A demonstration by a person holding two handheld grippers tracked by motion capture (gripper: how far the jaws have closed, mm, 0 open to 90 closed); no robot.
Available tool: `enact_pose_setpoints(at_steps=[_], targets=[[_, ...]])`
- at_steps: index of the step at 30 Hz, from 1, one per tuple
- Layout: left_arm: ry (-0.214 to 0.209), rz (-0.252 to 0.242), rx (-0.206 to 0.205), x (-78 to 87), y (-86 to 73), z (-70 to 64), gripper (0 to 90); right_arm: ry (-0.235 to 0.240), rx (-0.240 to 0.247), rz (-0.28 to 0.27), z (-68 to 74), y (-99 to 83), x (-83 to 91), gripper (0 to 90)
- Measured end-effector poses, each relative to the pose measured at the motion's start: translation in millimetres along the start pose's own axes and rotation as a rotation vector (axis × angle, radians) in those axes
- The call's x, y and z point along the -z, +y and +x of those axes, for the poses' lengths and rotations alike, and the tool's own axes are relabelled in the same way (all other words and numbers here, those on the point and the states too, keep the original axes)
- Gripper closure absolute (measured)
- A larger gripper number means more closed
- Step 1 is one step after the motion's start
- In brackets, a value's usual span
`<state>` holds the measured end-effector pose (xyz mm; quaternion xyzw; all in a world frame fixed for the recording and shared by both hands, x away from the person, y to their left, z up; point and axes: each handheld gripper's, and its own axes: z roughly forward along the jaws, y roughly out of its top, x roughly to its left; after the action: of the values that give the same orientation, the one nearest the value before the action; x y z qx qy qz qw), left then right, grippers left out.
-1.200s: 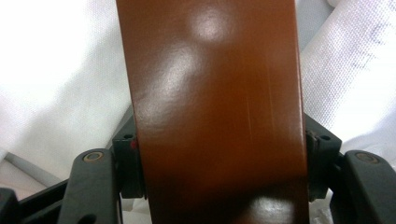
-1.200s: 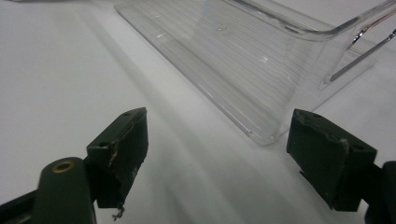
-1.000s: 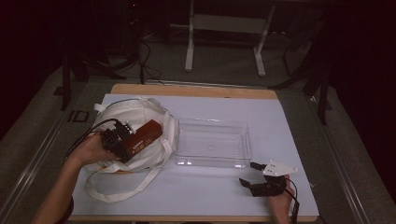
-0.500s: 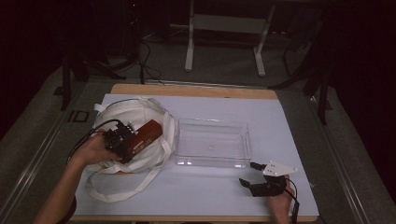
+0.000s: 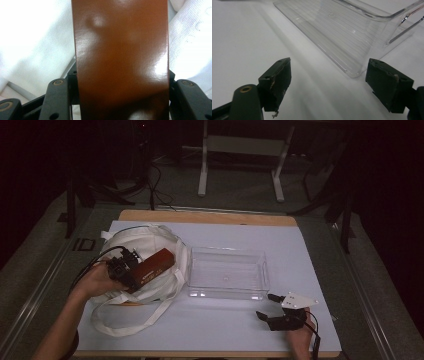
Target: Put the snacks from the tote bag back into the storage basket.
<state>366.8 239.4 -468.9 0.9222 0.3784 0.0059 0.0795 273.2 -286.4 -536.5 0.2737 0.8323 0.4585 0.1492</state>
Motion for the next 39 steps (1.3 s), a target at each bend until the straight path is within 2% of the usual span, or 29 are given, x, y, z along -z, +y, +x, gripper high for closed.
enact_pose_setpoints(at_steps=[8,12,13,25,35,39], targets=[[0.017,-0.037,0.001,12.4,-1.1,-0.1,43.8,0.001,0.0,0.0,-0.1,0.0,0.0,20.6],[0.027,-0.039,-0.008,14.8,-0.9,-1.3,43.8,0.001,-0.001,-0.001,-0.2,0.0,0.1,20.6],[0.032,-0.053,-0.015,20.2,-1.1,-2.0,43.9,0.001,0.0,-0.002,-0.1,-0.1,0.2,20.6],[0.049,-0.098,0.0,36.9,-9.2,2.4,44.0,0.0,0.0,-0.002,0.1,-0.1,0.2,20.6],[0.042,-0.159,0.032,51.5,-17.3,8.4,43.9,-0.001,-0.001,-0.001,0.2,0.0,0.1,20.6],[0.02,-0.192,0.038,57.7,-19.5,11.0,43.9,-0.001,0.001,-0.002,0.2,-0.1,0.1,20.6]])
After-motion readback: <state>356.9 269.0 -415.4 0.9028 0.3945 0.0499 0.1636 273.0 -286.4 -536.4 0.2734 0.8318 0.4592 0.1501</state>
